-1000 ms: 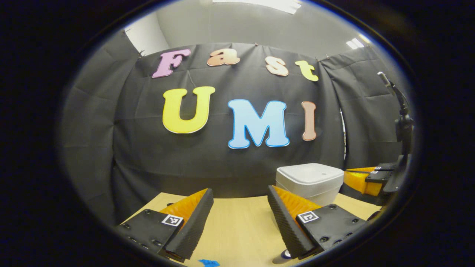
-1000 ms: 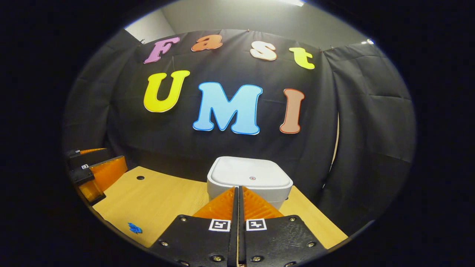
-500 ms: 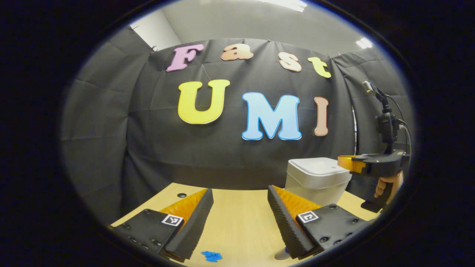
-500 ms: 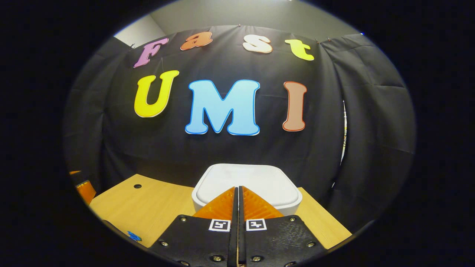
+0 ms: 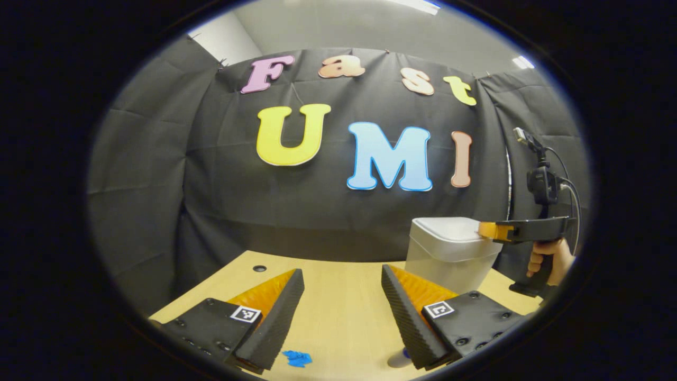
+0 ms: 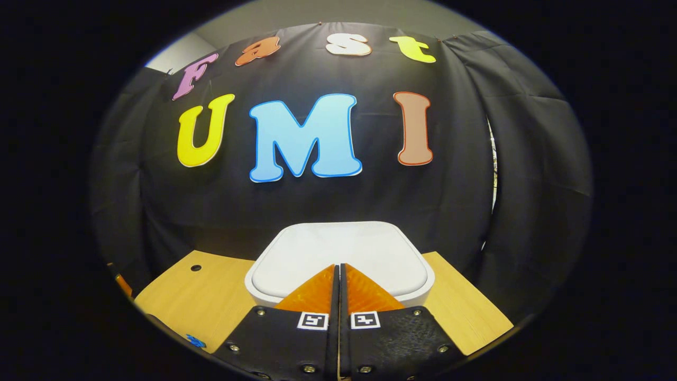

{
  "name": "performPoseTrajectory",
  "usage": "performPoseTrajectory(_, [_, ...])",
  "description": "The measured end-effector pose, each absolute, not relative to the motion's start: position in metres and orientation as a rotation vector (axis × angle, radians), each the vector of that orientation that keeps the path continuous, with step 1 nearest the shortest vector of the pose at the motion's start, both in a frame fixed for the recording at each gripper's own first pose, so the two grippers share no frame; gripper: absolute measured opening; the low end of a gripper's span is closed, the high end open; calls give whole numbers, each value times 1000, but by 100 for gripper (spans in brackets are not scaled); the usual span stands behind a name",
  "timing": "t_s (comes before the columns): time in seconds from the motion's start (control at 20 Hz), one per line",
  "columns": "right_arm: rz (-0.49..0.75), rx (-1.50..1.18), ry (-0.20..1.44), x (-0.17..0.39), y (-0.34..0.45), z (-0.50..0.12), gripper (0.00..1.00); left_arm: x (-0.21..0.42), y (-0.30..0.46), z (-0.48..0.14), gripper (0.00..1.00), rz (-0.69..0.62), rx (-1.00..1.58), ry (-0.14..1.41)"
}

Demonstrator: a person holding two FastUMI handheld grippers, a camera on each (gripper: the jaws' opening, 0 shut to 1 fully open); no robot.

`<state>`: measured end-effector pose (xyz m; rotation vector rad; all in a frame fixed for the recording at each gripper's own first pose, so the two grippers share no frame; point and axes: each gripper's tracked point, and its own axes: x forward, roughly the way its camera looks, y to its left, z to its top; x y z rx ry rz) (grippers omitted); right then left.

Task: Press the lid of the desktop garbage bin to open it, pick up the crumpled paper on the desktop and throw it into the bin, then pick up the pop can on the desktop and drop it into the bin, and finally close the garbage bin lid.

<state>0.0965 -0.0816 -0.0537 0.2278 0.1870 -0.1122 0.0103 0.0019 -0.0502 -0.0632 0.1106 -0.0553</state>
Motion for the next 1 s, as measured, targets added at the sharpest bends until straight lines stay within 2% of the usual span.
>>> performPoseTrajectory(0.05, [-97, 244, 189, 97, -82, -55, 2, 11, 1, -53, 96, -55, -69, 117])
performPoseTrajectory(0.1, [-86, 273, 188, 97, -84, -55, 2, 13, -2, -55, 100, -58, -80, 121])
performPoseTrajectory(0.25, [-57, 329, 174, 96, -83, -55, 2, 16, -10, -58, 100, -62, -101, 131])
performPoseTrajectory(0.35, [-69, 270, 157, 97, -82, -53, 1, 15, -18, -60, 100, -70, -107, 140])
performPoseTrajectory(0.5, [-101, 145, 152, 98, -84, -42, 1, 11, -16, -61, 93, -46, -120, 142])
performPoseTrajectory(0.65, [-77, 78, 86, 98, -83, -16, 1, 5, -6, -60, 95, 8, -126, 142])
performPoseTrajectory(0.85, [-40, 65, 46, 101, -87, 2, 1, -4, 4, -65, 92, 80, -145, 156])
performPoseTrajectory(1.0, [-49, 65, 21, 98, -93, 13, 1, -5, 5, -60, 93, 77, -147, 133])
